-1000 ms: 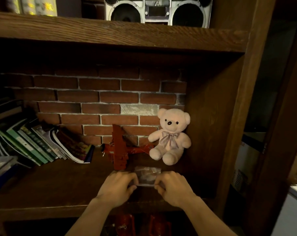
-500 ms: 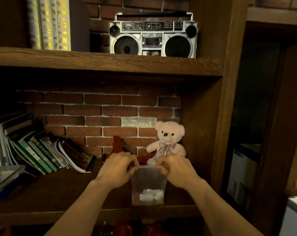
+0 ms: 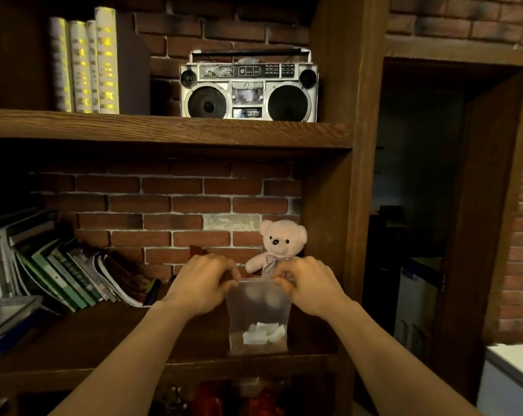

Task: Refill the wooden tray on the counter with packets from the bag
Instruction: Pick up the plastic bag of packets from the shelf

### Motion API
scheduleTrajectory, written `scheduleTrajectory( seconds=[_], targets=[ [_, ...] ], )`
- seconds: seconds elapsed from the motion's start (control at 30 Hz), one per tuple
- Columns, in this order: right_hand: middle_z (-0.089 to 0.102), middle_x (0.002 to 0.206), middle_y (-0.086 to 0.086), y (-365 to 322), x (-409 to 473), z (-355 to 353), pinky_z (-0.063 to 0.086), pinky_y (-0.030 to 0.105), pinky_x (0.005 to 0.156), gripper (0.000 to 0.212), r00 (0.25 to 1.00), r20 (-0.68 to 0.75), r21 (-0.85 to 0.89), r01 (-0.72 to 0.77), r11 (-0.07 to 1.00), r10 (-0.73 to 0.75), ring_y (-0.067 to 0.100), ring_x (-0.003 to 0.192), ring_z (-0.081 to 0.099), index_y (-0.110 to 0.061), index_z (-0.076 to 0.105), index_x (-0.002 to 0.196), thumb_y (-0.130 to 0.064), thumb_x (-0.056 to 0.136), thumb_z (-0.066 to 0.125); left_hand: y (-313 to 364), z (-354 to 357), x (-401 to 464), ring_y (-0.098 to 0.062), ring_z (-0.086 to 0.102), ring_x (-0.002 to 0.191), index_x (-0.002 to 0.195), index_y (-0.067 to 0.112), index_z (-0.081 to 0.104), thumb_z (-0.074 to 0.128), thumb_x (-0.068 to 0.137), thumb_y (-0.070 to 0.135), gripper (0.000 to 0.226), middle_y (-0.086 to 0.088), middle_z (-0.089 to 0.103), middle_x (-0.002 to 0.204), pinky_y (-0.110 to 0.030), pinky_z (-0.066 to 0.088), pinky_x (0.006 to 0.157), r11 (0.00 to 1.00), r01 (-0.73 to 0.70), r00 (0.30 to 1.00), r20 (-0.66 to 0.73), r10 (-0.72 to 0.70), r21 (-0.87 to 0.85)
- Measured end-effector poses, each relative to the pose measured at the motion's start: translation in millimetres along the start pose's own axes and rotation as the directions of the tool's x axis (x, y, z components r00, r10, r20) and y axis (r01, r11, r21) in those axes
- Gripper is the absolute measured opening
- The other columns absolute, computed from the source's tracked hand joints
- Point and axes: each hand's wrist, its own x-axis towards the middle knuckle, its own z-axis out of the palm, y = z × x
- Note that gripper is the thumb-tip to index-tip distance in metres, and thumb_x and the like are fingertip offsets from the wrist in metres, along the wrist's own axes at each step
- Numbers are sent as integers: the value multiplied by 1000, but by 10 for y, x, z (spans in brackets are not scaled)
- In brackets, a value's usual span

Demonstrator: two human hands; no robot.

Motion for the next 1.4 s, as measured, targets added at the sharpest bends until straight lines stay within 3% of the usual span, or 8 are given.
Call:
scheduleTrajectory(
  seconds=[0.1,0.23,0.37,0.67,0.87,1.03,1.2,1.4],
  targets=[
    [72,99,-9,54,-69,-77,40,26,62,12,1000,6,-1,-4,1000,4,12,85,65,-36,71,103,-34,98,61,111,-24,-6,-12,60,106,90,39,64,69,91,34,7,15,68,105,-35,46,93,1000,11,1000,11,-11,3],
    [74,98,-10,155,-156,-158,50,31,66,10,1000,1,11,-17,1000,17,13,83,67,-37,70,101,-34,97,62,285,-47,-19,-13,60,105,92,39,65,69,91,35,6,14,68,105,-36,47,93,1000,17,1000,2,-17,13],
    [72,101,-8,258,-279,-183,50,30,69,11,1000,-11,-2,-20,1000,20,14,87,67,-37,71,103,-36,96,63,454,-24,-55,-11,59,103,88,44,61,69,91,36,12,15,67,103,-35,46,92,1000,21,1000,13,-21,8],
    [74,93,-13,508,-668,-262,56,33,70,8,996,22,5,-82,997,82,10,82,67,-37,70,100,-38,95,64,808,206,-114,-7,60,94,92,39,68,72,88,36,7,21,63,94,-29,46,78,1000,12,999,35,-12,-4],
    [74,96,-10,609,-926,-467,58,40,76,11,986,42,-21,-163,986,163,13,87,67,-33,71,102,-33,98,60,1027,324,-8,-6,60,90,91,38,67,71,90,35,5,19,66,93,-28,47,73,995,-81,994,63,84,-52],
    [73,95,-10,623,-1133,-649,58,38,79,11,966,13,-54,-256,965,257,10,86,67,-31,71,101,-28,98,60,1164,434,117,-1,59,83,82,42,63,72,88,37,12,20,66,85,-26,46,69,976,-157,983,69,168,-150],
    [73,95,-12,658,-1403,-747,59,37,78,13,929,32,-74,-365,928,368,8,85,66,-34,71,101,-27,97,61,1322,634,128,-1,59,79,89,38,69,70,89,37,2,19,66,84,-26,49,65,934,-240,961,74,268,-265],
    [72,97,-9,695,-1879,-877,55,32,72,13,865,22,-155,-492,857,501,11,85,65,-33,71,103,-26,97,62,1644,914,96,-1,58,87,91,43,64,68,91,35,9,20,64,91,-29,52,76,846,-352,897,114,428,-400]
  ],
)
